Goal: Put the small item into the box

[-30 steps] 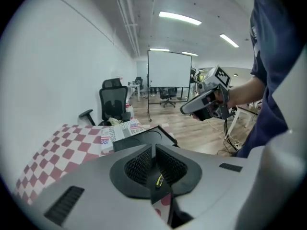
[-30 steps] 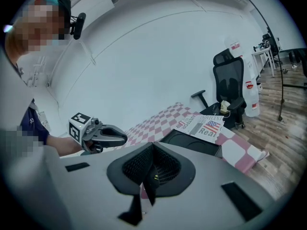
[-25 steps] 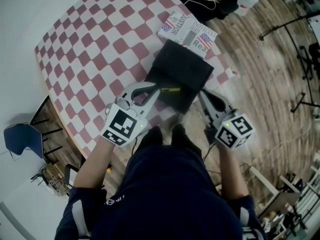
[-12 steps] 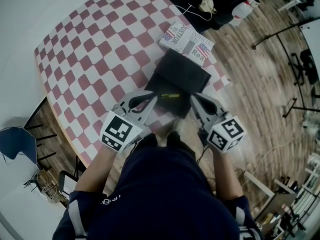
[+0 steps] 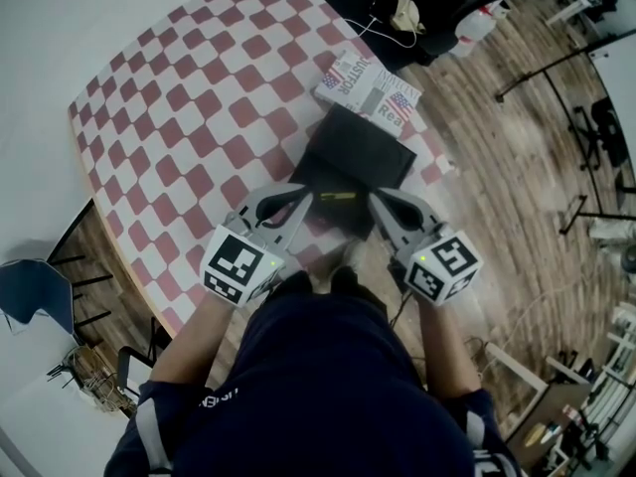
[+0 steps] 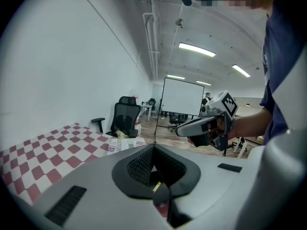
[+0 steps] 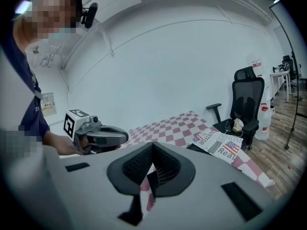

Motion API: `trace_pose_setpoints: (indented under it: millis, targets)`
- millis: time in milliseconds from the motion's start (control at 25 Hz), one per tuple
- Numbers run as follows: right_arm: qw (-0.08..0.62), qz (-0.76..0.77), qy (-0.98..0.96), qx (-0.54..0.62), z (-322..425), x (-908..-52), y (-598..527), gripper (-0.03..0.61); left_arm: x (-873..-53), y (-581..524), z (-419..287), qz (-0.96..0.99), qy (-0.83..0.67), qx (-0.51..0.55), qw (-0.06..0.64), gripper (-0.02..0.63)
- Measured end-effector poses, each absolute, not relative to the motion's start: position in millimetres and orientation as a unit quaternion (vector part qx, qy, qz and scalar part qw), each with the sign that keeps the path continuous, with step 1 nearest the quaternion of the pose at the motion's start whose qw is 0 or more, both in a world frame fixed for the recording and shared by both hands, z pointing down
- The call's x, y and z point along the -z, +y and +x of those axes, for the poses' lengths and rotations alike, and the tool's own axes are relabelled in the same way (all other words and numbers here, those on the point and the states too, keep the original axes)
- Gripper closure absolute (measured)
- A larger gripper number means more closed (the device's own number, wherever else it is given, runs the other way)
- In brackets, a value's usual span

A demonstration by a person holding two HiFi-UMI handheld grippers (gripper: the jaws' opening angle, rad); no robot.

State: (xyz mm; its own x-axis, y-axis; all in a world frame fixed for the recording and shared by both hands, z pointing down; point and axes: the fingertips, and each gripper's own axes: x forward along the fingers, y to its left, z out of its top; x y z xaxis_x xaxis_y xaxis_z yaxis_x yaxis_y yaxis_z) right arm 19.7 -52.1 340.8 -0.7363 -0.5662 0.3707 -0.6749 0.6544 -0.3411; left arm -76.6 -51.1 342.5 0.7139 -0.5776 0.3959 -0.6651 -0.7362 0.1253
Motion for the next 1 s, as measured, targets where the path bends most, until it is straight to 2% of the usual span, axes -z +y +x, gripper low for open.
trace_pose_setpoints:
  millis: [1000]
  targets:
    - [0.127,0.329,-0.903,-0.245,17.1,-353.4,-39.2,0.563,-347.9,-43.2,-73.4,0.914,-0.339,-0.177,0.132,0.583]
